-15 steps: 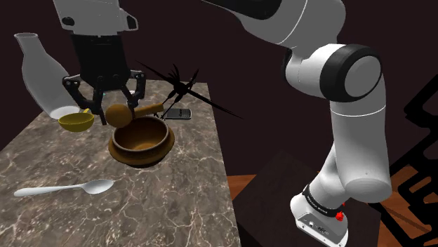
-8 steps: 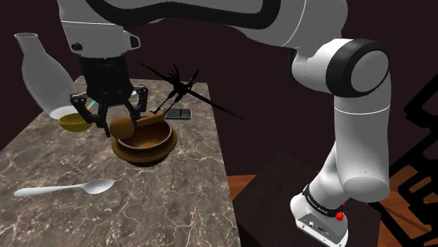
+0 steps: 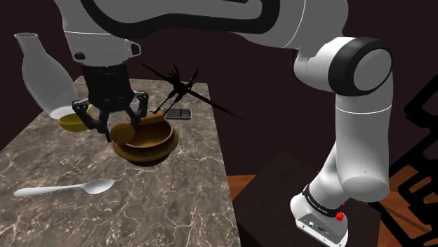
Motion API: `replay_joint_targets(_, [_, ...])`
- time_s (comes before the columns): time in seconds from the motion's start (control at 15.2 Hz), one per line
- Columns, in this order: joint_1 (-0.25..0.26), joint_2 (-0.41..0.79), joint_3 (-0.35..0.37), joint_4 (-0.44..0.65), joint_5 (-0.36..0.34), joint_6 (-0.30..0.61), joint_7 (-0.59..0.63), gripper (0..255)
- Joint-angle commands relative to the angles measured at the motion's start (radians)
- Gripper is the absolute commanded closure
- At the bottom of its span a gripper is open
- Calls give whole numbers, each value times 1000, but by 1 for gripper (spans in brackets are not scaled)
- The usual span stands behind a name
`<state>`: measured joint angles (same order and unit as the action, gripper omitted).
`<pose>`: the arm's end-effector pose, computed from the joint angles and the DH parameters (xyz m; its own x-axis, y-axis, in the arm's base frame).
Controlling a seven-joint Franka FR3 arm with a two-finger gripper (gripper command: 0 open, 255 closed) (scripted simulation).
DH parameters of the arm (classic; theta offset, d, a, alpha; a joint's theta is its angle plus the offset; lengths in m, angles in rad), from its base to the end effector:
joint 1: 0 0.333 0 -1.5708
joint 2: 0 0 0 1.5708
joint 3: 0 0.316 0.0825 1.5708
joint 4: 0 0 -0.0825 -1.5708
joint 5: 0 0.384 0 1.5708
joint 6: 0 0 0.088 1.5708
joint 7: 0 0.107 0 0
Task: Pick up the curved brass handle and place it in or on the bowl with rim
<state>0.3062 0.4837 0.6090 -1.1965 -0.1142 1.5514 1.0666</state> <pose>0.4900 0.4617 0.5387 0.9681 -0.1933 -0.1597 -0.2005 -0.9792 -0.0304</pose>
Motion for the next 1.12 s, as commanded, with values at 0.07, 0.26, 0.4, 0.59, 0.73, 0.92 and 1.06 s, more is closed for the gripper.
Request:
replay_joint_targets(0.07, [-3, -2, -1, -8, 0, 2, 0, 0])
replay_joint_targets(0.26, [-3, -2, -1, -8, 0, 2, 0, 0])
replay_joint_targets(0.4, [-2, 1, -2, -3, -1, 0, 0, 0])
replay_joint_targets(0.59, [44, 59, -9, 193, -28, -138, 5, 0])
replay_joint_targets(0.73, [63, 82, -13, 261, -39, -181, 6, 0])
replay_joint_targets(0.92, [63, 82, -13, 260, -39, -181, 6, 0])
replay_joint_targets(1.06, [63, 82, -13, 261, -39, -181, 6, 0])
